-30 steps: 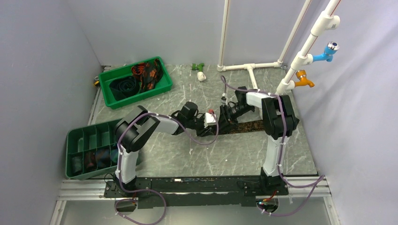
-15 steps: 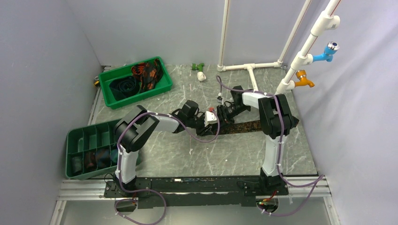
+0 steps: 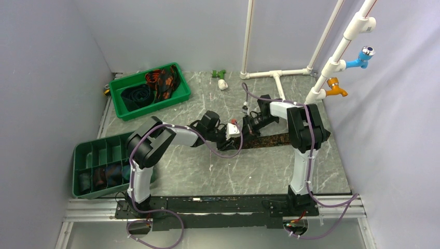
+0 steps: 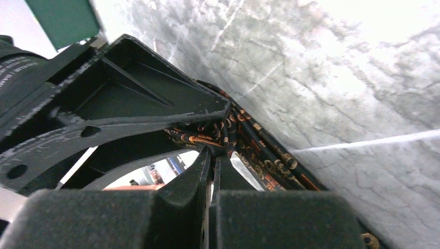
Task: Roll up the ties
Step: Roll the tie at the center of the board.
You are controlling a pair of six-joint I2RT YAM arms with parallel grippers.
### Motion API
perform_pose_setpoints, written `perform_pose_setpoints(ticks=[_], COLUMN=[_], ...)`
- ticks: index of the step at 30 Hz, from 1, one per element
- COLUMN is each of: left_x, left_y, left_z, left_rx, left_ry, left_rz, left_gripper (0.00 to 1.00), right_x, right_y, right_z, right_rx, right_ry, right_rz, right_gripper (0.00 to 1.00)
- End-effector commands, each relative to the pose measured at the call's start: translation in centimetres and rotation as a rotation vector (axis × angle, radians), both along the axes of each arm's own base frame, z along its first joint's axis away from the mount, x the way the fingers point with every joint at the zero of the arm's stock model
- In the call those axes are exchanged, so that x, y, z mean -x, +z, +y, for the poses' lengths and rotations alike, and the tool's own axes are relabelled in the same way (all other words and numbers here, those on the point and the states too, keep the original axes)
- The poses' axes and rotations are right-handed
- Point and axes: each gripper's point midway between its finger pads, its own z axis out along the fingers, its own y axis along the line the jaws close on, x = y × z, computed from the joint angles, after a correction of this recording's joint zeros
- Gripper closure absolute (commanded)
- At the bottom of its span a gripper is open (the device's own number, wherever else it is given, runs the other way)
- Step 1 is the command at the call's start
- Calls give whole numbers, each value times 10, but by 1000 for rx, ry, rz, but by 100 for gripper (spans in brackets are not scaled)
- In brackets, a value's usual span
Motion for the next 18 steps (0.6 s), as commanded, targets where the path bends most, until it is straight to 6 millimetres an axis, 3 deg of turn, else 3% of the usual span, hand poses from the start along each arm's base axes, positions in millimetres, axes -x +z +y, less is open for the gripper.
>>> perform_pose_setpoints(ticks=[1, 3, 7, 13, 18], left_x=[45, 38, 25, 14, 0], left_y=[-70, -60, -35, -22, -24], left_z=[59, 59, 53, 38, 15], left_rx=[-238, -175, -34, 109, 198], left_ry=[50, 60, 68, 54, 78], left_rz=[237, 206, 110, -4, 36], left_gripper=[45, 31, 14, 7, 17], right_x=[-10, -5, 2, 2, 1], right_y=[-29, -43, -61, -75, -77], right_z=[-19, -28, -44, -55, -55], right_rx=[139, 197, 298, 377, 385], right_ry=[-6, 10, 28, 34, 41], right_rz=[-56, -39, -30, -12, -5], right_gripper=[100, 100, 100, 100, 100])
